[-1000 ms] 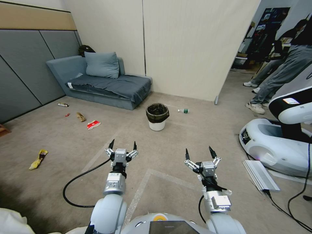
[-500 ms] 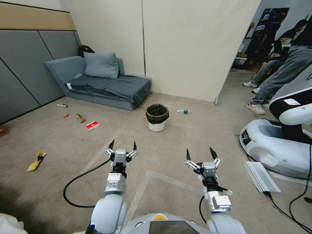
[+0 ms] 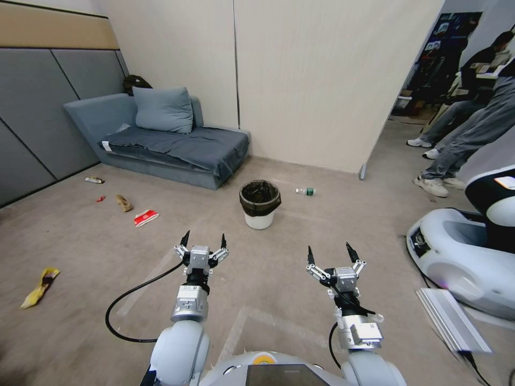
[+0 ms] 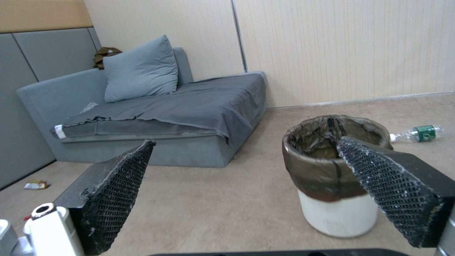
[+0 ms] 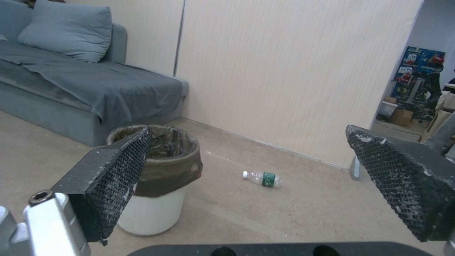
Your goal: Pick up the trash bin, then pick up the garbage from the floor and place it into the trash bin.
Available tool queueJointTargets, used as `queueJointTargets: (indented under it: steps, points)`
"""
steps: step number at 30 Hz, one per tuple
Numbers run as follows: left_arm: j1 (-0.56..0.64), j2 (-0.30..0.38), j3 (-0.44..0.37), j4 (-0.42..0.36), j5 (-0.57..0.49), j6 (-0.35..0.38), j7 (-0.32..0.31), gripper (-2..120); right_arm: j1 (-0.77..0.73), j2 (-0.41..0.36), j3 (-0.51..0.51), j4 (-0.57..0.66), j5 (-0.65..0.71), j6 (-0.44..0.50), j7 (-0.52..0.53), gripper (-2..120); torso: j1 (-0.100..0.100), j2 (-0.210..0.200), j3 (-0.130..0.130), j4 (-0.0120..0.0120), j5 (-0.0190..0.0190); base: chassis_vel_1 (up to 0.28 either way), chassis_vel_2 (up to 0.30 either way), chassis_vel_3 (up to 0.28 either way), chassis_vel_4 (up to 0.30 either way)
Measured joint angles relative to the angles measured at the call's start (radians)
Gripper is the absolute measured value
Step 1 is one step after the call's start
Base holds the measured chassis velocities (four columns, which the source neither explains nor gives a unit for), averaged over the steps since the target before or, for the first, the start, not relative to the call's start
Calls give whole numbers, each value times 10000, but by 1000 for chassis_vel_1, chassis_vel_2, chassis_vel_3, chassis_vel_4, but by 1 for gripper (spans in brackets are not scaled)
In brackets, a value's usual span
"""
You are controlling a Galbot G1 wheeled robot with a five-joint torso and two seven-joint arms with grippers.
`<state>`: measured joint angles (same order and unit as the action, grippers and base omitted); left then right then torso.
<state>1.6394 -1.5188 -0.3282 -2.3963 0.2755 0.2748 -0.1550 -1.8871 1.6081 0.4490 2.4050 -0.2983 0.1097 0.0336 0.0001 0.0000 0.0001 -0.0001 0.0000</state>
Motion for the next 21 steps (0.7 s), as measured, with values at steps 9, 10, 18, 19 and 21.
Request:
queueJointTargets:
  steps: [9,10,18,19,21]
  points:
    - [8,-6,-9,-9,5,0,9,100,4,0,-5,-28,29,11,-2,100,0,0,0,0,-1,-219,216,214,-224]
    - [12,-7,-5,-9,7,0,9,100,6,-1,-8,-36,35,13,-2,100,0,0,-1,0,0,-215,213,219,-200]
    - [17,62,-14,-14,8,0,-2,100,11,0,-21,-72,46,26,-2,100,-1,1,-2,0,-3,-182,207,192,-197]
    - [17,75,-13,-15,5,0,-4,100,12,-1,-26,-85,52,28,-1,100,0,0,0,0,-3,-203,186,189,-187]
    - [17,104,-2,-27,4,0,-12,100,18,-1,-51,-125,74,33,12,100,-1,0,-1,2,1,-189,171,191,-185]
